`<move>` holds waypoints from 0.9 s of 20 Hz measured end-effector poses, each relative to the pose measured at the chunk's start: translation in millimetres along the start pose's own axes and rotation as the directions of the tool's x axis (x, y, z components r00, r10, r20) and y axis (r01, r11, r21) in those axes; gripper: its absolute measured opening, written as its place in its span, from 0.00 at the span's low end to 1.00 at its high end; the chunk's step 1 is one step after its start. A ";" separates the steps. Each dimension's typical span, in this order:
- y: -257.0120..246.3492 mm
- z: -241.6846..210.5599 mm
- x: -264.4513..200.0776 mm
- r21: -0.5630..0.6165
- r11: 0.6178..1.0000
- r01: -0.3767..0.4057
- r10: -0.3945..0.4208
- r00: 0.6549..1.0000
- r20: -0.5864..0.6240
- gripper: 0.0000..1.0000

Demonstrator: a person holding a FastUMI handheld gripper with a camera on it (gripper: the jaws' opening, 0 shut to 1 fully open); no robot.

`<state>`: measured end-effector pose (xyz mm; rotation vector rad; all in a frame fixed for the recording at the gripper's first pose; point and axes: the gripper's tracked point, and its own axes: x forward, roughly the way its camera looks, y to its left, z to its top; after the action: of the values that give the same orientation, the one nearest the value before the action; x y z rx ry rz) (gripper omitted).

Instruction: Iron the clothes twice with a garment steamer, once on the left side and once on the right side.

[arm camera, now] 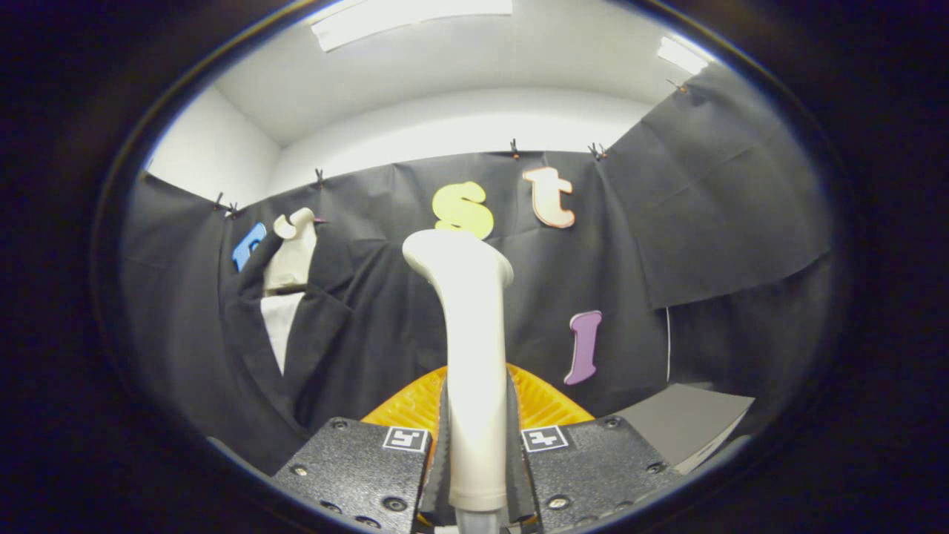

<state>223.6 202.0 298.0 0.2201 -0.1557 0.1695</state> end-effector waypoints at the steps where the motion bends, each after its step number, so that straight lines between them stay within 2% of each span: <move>1: 10.7 7.3 1.5 0.001 1.000 -0.017 0.017 0.999 0.034 0.33; 5: 45.9 21.0 5.4 -0.034 0.997 -0.065 0.069 0.991 0.117 0.33; 10: 82.6 22.2 14.7 -0.086 0.992 -0.096 0.107 0.984 0.140 0.33; 18: 91.5 -13.7 27.9 -0.124 0.990 -0.071 0.076 0.996 0.037 0.33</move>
<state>235.9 297.3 308.2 0.0959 -0.2153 0.2283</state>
